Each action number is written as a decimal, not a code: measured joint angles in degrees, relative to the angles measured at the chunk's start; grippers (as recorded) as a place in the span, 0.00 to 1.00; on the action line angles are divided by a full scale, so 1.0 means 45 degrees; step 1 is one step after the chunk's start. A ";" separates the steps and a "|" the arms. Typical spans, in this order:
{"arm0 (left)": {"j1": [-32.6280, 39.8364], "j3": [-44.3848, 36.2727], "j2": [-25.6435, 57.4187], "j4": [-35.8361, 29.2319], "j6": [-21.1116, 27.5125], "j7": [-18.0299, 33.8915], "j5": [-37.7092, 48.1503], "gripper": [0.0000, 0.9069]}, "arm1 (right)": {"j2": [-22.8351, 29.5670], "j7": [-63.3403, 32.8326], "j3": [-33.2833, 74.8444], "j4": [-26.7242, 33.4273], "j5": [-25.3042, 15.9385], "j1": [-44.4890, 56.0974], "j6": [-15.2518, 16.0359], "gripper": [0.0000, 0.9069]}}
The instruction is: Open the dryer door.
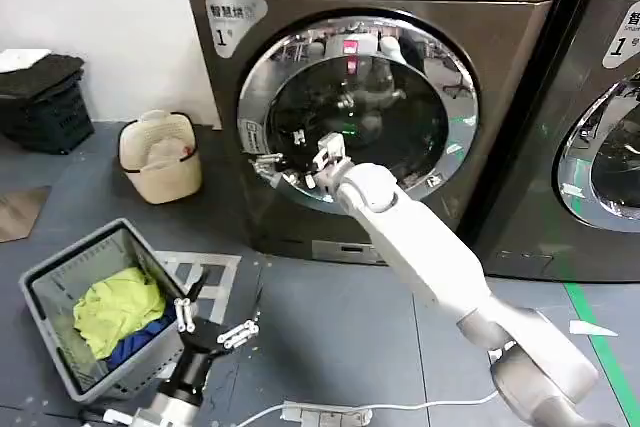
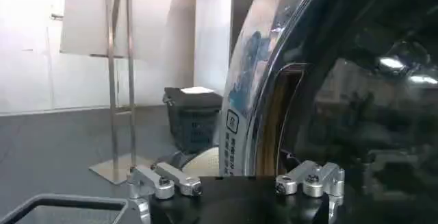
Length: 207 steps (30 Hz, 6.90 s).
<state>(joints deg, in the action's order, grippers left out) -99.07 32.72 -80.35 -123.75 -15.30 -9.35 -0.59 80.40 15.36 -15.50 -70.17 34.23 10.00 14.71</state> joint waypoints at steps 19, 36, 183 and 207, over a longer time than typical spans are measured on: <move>-0.0027 0.0059 -0.0011 -0.0081 0.0002 -0.0013 -0.0024 1.00 | 0.0406 0.0463 -0.0068 0.0531 -0.0144 -0.0202 -0.0088 1.00; 0.0013 0.0052 0.0000 -0.0051 0.0003 -0.0015 -0.0014 1.00 | 0.0507 0.1339 -0.0223 0.0749 -0.0160 -0.0233 -0.0370 1.00; 0.9443 -0.4688 0.6669 0.3751 0.1318 -0.4450 0.4982 1.00 | -0.9955 1.5211 1.0417 -0.7514 0.0936 1.1583 -0.4191 1.00; 1.1180 -0.7313 0.6121 0.4093 0.1141 -0.4329 0.4829 1.00 | -0.7236 1.5179 2.1108 -0.4884 0.1285 2.0933 -0.7628 1.00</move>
<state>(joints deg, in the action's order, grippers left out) -48.76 -0.19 -52.81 -105.33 -10.17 -28.83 21.14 47.84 83.67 79.48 -92.15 40.01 104.20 -19.61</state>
